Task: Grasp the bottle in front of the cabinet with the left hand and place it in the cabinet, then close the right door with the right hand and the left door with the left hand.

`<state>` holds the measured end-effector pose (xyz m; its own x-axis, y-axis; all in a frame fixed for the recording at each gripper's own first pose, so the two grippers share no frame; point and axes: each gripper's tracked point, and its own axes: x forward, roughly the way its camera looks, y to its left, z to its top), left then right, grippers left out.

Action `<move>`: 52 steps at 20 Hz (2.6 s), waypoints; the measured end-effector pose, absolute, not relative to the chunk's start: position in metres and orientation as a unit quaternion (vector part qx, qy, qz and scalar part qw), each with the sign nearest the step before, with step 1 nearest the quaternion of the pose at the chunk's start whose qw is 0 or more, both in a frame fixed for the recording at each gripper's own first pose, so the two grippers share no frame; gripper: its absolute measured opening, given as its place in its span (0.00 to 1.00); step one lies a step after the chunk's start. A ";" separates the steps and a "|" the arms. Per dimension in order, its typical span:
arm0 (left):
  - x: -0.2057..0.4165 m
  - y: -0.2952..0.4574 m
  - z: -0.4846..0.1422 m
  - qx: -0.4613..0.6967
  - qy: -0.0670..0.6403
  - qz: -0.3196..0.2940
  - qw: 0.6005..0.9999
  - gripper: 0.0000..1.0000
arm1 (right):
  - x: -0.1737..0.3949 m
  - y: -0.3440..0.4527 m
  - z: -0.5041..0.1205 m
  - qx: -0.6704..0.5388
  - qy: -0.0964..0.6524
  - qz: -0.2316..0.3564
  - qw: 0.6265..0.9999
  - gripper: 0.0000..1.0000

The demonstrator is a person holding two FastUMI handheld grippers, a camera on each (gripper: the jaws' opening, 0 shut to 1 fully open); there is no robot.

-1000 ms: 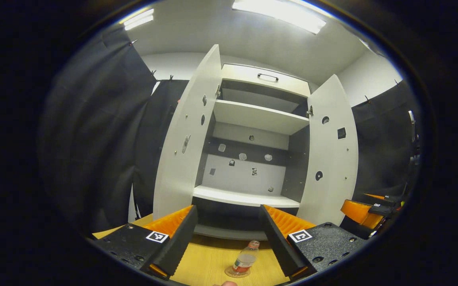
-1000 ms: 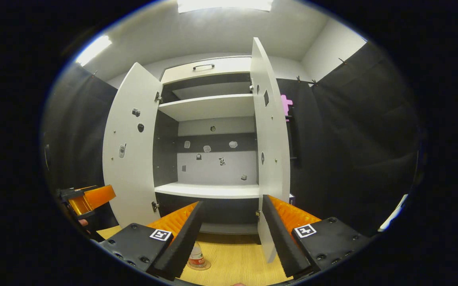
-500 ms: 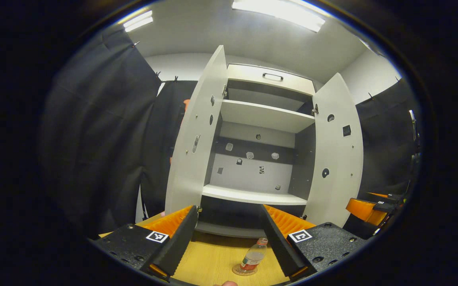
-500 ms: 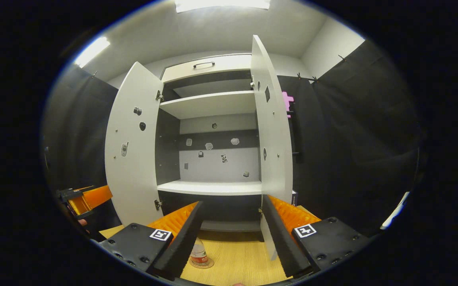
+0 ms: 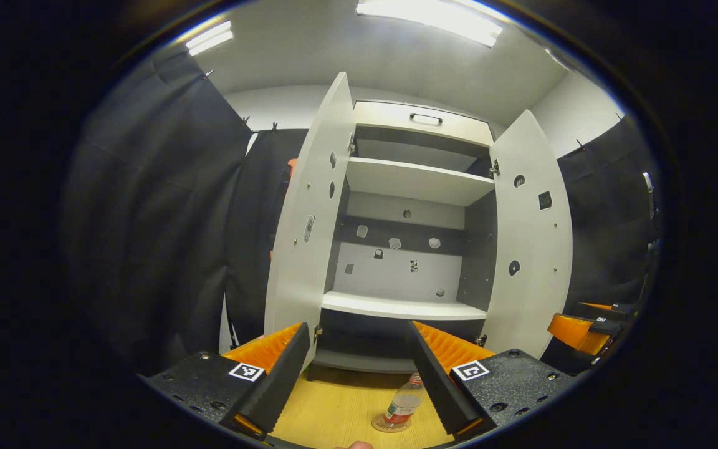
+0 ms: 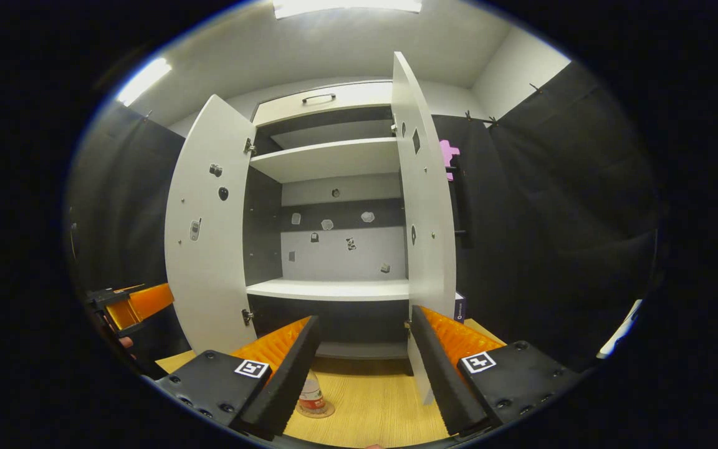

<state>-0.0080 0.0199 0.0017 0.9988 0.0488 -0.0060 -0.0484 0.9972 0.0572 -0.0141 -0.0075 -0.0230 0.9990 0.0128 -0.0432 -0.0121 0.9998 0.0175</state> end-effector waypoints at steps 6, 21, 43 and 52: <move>0.029 -0.028 -0.024 -0.003 0.013 -0.040 0.999 0.94 | -0.015 -0.013 -0.032 0.009 0.035 0.005 0.999 0.96; 0.110 -0.079 -0.270 0.052 0.090 -0.071 0.992 0.95 | -0.014 -0.024 -0.053 -0.014 0.098 0.006 0.995 0.96; 0.082 -0.041 -0.250 -0.014 0.185 -0.050 0.981 0.72 | 0.002 -0.011 -0.068 -0.008 0.108 0.034 0.994 0.96; 0.159 -0.060 -0.030 0.001 0.089 -0.114 0.989 0.72 | 0.001 -0.016 -0.068 0.010 0.090 0.029 0.995 0.96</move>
